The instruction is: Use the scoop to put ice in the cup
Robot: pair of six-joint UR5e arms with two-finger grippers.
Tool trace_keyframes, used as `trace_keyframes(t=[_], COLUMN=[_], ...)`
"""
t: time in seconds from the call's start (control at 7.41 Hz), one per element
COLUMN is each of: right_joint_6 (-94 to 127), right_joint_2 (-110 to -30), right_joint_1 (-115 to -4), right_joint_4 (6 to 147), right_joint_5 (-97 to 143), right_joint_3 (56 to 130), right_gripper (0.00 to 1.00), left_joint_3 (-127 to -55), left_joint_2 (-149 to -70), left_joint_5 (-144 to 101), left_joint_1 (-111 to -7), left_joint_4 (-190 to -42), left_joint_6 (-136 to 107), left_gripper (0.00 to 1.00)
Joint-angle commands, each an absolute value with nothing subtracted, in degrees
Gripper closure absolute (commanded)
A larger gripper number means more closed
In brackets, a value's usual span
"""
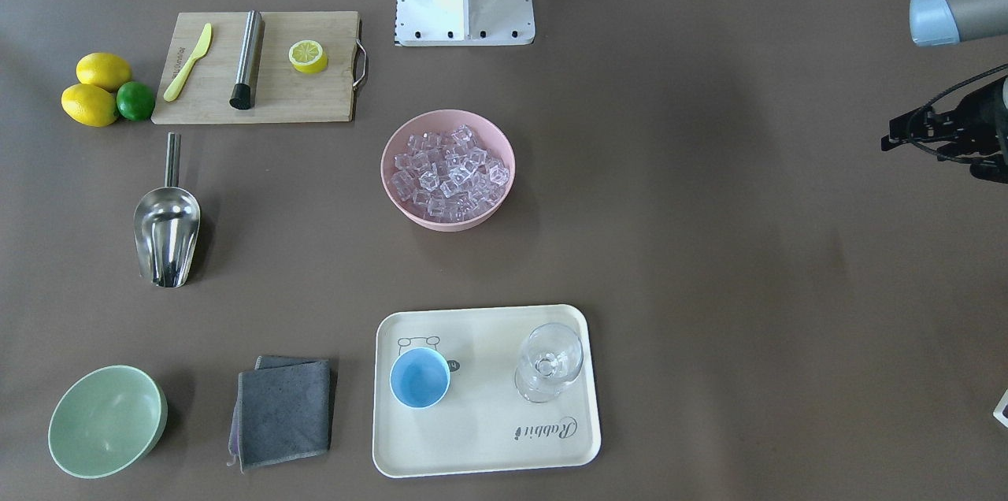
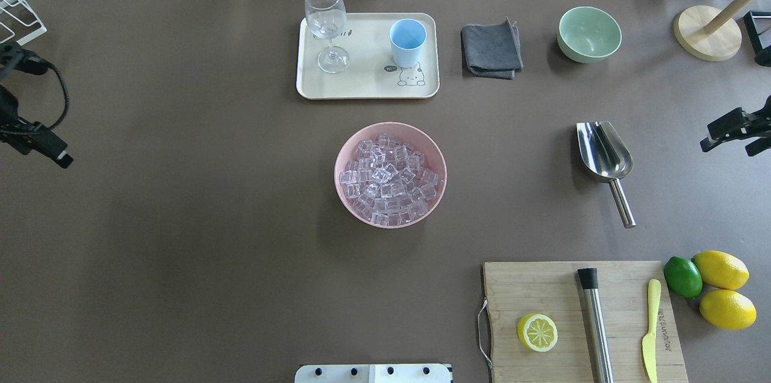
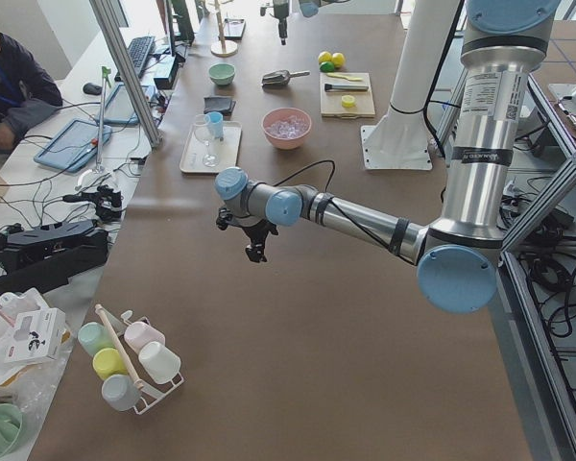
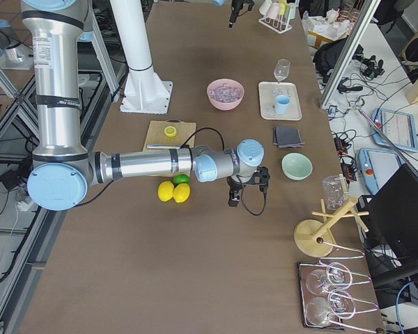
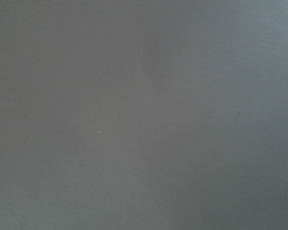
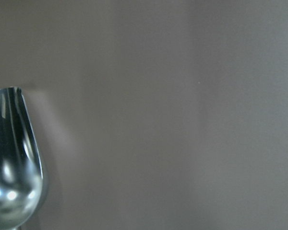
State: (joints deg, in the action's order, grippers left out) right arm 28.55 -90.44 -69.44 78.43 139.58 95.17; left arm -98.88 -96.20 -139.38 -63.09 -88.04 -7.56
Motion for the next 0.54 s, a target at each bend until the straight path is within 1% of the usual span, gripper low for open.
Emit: trace_keyframes(t=[0.0, 0.27, 0.4], right_joint_6=[48.09, 57.36, 58.70], right_joint_2=[-90.79, -90.88, -90.88], right_joint_1=[-62.25, -58.64, -57.06], right_joint_4=[66.30, 65.83, 66.44], right_joint_5=[138.25, 138.08, 138.08], right_joint_3=[95.71, 100.44, 102.20], right_gripper=[0.00, 0.00, 0.00], left_joint_3=[-104.05, -103.54, -103.80], left_joint_2=[-98.61, -97.91, -98.43], left_joint_5=[-139.31, -138.87, -138.87], left_joint_1=[-51.55, -46.34, -45.54], left_joint_4=[-93.29, -107.86, -109.23], left_joint_6=[-7.73, -7.82, -7.82], left_gripper=[0.01, 0.01, 0.01])
